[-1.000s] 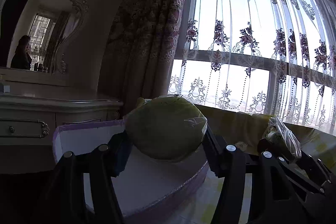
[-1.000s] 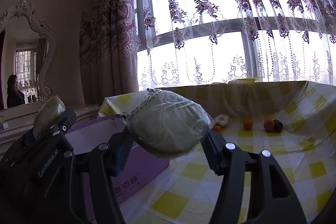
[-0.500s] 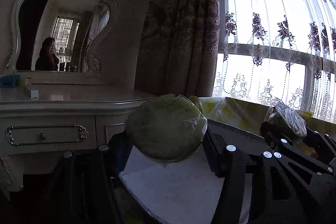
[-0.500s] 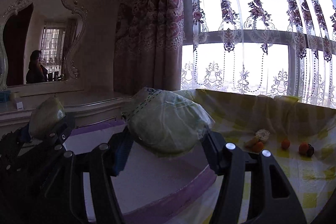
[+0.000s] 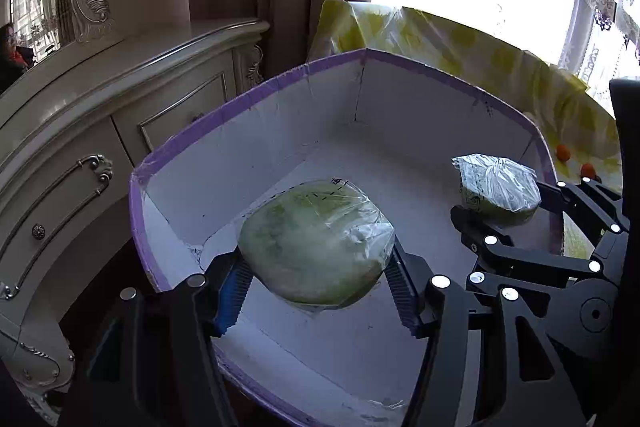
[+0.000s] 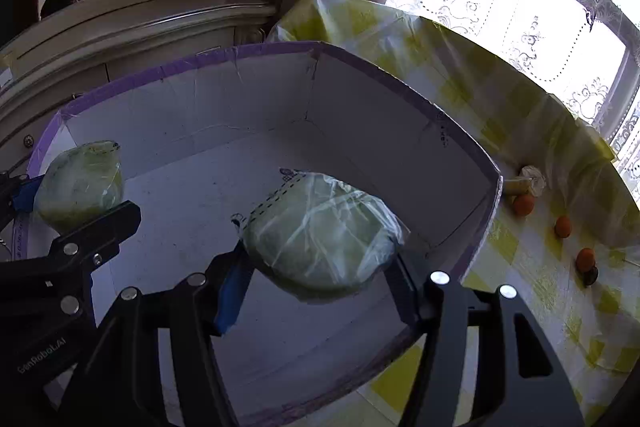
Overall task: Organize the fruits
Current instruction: 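Open the right tool to drop its wrapped half into the box while the left tool releases its half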
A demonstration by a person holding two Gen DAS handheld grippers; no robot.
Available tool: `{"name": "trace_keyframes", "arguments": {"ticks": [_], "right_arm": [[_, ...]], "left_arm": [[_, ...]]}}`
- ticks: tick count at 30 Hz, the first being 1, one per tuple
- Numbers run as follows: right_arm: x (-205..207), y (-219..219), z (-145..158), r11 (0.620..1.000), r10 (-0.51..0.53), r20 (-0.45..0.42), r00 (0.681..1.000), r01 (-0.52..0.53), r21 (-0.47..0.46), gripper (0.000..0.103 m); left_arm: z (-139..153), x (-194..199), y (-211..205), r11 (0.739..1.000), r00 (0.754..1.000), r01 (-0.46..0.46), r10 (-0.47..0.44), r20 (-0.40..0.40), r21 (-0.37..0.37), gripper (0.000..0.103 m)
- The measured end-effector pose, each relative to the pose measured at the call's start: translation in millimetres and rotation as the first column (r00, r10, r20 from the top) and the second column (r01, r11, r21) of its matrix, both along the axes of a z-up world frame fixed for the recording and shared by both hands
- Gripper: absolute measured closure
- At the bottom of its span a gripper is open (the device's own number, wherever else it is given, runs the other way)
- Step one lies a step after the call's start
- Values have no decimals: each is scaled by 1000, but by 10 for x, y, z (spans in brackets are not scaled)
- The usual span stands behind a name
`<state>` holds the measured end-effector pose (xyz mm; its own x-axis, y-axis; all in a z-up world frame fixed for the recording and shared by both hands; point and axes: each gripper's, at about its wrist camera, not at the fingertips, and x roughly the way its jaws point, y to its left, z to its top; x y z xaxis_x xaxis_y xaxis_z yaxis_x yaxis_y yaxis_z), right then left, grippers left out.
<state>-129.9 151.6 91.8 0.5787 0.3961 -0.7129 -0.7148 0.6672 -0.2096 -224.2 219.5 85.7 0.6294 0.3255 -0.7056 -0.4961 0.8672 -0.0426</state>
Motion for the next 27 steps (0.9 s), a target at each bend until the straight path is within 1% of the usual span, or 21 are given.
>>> {"name": "trace_keyframes", "arguments": {"ticks": [2, 4, 7, 15, 16, 17, 19, 20, 21, 22, 23, 27], "right_arm": [[18, 56, -16, 999, -2, -16, 1000, 1, -43, 41], [47, 69, -15, 999, -9, -34, 999, 7, -51, 38], [44, 101, -45, 996, -7, -23, 1000, 4, -94, 37], [15, 72, -57, 995, -4, 0, 1000, 4, -104, 34], [3, 75, -61, 994, -6, 17, 1000, 8, -111, 29], [-6, 74, -62, 992, -20, 50, 999, 26, -122, 19], [-13, 42, -54, 994, -17, 60, 998, 24, -109, 19], [-9, 26, -45, 995, -13, 55, 998, 19, -99, 18], [-13, 14, -32, 996, -8, 53, 999, 12, -88, 17], [-21, 5, -19, 997, -3, 52, 999, 7, -77, 13], [-34, -2, -9, 998, 3, 54, 999, 1, -69, 9], [-77, -46, 10, 999, 9, 89, 996, -5, -47, 7]], "left_arm": [[-29, 6, 13, 1000, 999, 17, -17, -27, -12, 44], [-24, 17, 34, 999, 999, 20, -21, -43, -28, 43], [-17, 71, 37, 1000, 996, 22, -23, -81, -17, 41], [-6, 57, 50, 999, 997, 19, -21, -80, -27, 40], [-6, 54, 45, 999, 996, 19, -21, -81, -27, 40], [1, 48, 44, 999, 997, 21, -23, -77, -28, 39], [30, 26, 59, 998, 998, 31, -33, -53, -51, 37], [49, 9, 70, 997, 999, 35, -37, -34, -71, 33], [80, -13, 75, 995, 999, 46, -46, -7, -87, 27], [109, -28, 80, 994, 999, 44, -43, 12, -97, 16], [146, -60, 84, 994, 999, 38, -34, 40, -100, 16], [257, -124, 105, 996, 996, 15, -7, 92, -90, 16]]}}
